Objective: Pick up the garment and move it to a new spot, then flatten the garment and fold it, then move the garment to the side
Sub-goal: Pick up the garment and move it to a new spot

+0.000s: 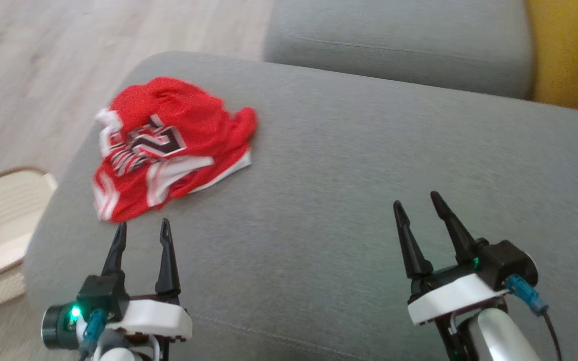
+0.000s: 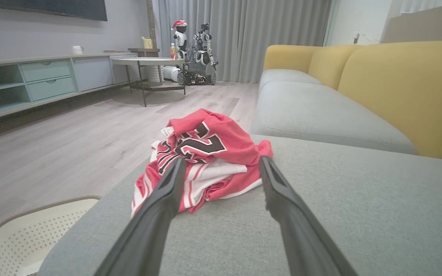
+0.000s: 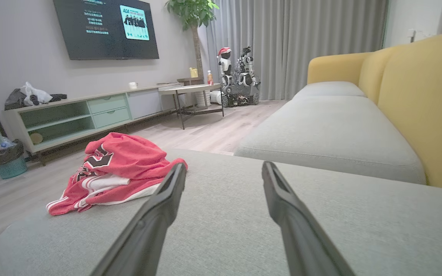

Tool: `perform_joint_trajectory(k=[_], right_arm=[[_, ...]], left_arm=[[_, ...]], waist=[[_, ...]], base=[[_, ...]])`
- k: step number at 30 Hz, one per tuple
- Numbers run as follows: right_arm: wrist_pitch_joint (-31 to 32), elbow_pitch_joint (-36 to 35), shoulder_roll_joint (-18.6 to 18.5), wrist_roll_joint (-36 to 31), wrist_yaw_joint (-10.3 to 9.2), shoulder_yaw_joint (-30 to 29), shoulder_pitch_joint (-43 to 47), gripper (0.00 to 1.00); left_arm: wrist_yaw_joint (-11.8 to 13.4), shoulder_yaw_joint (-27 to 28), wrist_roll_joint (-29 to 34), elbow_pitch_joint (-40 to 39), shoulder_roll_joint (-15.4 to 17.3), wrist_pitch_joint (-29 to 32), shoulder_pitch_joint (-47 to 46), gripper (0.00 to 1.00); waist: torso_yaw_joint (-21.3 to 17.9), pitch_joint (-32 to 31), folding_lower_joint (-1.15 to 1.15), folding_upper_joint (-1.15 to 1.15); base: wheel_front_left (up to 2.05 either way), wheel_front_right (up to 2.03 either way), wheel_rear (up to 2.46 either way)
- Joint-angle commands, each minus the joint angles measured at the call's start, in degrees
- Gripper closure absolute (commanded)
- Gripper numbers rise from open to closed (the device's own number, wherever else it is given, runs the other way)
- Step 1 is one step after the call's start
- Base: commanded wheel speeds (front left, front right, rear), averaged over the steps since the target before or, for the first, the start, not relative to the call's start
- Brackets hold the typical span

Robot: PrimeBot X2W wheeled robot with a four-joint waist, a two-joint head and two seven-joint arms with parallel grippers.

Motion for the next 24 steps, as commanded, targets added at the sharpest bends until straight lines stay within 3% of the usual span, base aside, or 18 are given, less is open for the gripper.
perform_joint_trajectory(k=[1,12,24], right_arm=[[-0.62,-1.78,-0.31,0.34,-0.04,1.38,-0.89,0.0],[-0.62,-1.35,-0.31,1.26,-0.04,3.07,-0.27,0.0],[-0.62,-1.99,-0.31,1.23,-0.04,3.36,-1.11,0.0]], left_arm=[[0.29,2.11,0.31,-2.46,-0.19,-0.7,-1.69,0.0],[0.3,2.74,-0.56,-2.75,-0.2,-0.7,-0.38,0.0],[0.83,5.5,-2.25,-3.64,-0.2,-0.7,-1.36,0.0]], waist=[[3.52,-0.2,0.0,0.0],[9.92,-0.37,0.0,0.0],[8.5,1.41,0.0,0.0]], base=[[0.0,0.0,0.0],[0.0,0.0,0.0],[0.0,0.0,0.0]])
